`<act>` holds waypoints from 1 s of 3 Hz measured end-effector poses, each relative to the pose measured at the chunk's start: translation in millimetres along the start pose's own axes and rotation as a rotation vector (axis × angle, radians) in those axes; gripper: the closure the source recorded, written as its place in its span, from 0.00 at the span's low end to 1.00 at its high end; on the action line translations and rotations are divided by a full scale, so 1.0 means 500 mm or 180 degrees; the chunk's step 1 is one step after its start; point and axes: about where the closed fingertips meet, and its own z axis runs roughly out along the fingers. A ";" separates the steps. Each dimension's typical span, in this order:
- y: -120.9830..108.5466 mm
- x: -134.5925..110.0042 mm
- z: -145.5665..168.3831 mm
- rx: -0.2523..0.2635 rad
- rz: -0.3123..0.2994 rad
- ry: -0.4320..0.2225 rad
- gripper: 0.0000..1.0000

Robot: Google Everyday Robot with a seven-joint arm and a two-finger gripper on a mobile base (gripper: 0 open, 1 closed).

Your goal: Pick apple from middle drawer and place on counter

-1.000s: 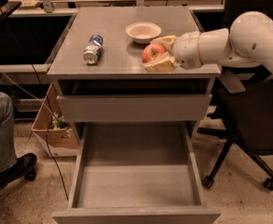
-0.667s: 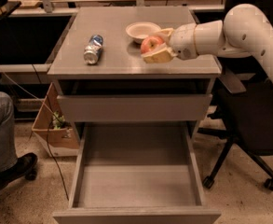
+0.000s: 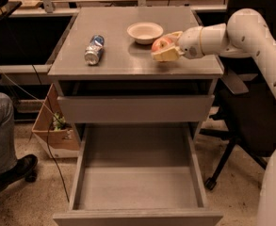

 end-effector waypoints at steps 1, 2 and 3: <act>-0.023 0.039 0.008 0.0037 0.0204 0.0119 0.83; -0.033 0.061 0.018 0.0033 0.0315 0.0231 0.61; -0.034 0.055 0.015 0.0032 0.0316 0.0233 0.37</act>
Offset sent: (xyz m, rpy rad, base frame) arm 0.0275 -0.0242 -0.0393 -0.0434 0.1600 -0.0974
